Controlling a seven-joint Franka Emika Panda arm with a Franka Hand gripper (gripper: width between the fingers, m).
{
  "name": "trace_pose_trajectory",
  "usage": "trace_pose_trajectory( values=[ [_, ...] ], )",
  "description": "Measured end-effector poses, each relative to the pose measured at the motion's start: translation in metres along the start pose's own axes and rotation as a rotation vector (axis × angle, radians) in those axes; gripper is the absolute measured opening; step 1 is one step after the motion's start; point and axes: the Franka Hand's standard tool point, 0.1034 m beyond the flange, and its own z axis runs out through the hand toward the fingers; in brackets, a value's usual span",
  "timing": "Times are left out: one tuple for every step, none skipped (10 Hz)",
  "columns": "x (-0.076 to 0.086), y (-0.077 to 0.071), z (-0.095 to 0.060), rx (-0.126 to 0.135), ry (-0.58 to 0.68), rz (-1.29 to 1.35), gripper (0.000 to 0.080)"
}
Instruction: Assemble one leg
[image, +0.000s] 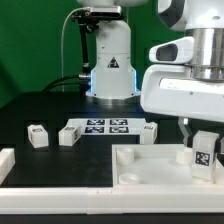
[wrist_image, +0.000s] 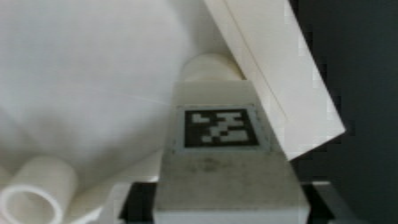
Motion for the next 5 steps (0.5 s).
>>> trace_pose_trajectory(
  values=[
    [-0.0003, 0.0015, 0.0002, -0.012, 0.004, 0.172, 0.0290],
    [-0.0005, 0.0025, 0.0002, -0.022, 0.009, 0.301, 0.0290],
    [-0.0007, 0.0030, 0.0002, -0.024, 0.008, 0.354, 0.0291],
    [-0.0008, 0.0043, 0.0003, -0.027, 0.001, 0.467, 0.0291],
    [-0.0016, 0.0043, 0.0005, -0.026, -0.003, 0.530, 0.0371]
  ],
)
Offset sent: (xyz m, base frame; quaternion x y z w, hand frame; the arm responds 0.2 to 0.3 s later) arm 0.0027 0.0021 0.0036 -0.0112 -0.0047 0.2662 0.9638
